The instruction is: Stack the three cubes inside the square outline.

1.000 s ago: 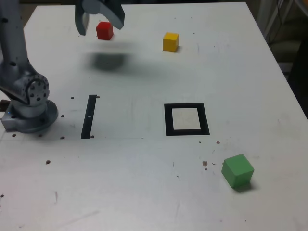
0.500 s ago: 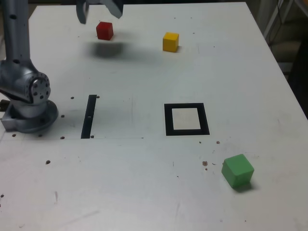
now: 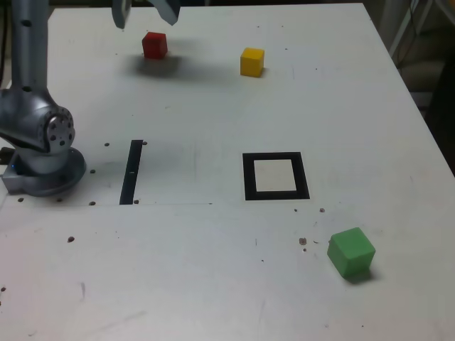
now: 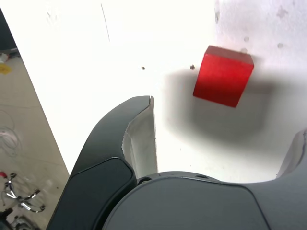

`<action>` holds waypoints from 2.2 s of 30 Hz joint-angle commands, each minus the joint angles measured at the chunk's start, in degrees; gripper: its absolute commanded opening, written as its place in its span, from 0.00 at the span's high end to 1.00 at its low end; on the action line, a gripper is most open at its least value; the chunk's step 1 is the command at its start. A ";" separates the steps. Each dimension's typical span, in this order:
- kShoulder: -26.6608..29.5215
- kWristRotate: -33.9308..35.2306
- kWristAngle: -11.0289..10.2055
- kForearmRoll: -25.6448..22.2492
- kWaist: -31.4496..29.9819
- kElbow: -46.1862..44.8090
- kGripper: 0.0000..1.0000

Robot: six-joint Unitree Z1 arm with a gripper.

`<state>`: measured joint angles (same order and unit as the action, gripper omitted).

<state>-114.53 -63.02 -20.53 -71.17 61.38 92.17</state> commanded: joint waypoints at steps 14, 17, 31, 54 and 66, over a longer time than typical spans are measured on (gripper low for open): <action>-6.09 -1.23 -1.38 -0.07 0.14 2.73 0.01; -7.05 -1.23 -1.42 -0.07 0.14 3.27 0.02; -10.96 -0.75 -1.71 0.25 0.14 5.23 0.07; -12.61 2.46 -3.27 0.36 -1.05 5.78 0.63; -12.60 2.46 -3.12 0.15 -1.27 5.58 0.64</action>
<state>-127.02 -60.64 -23.69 -70.90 60.24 97.86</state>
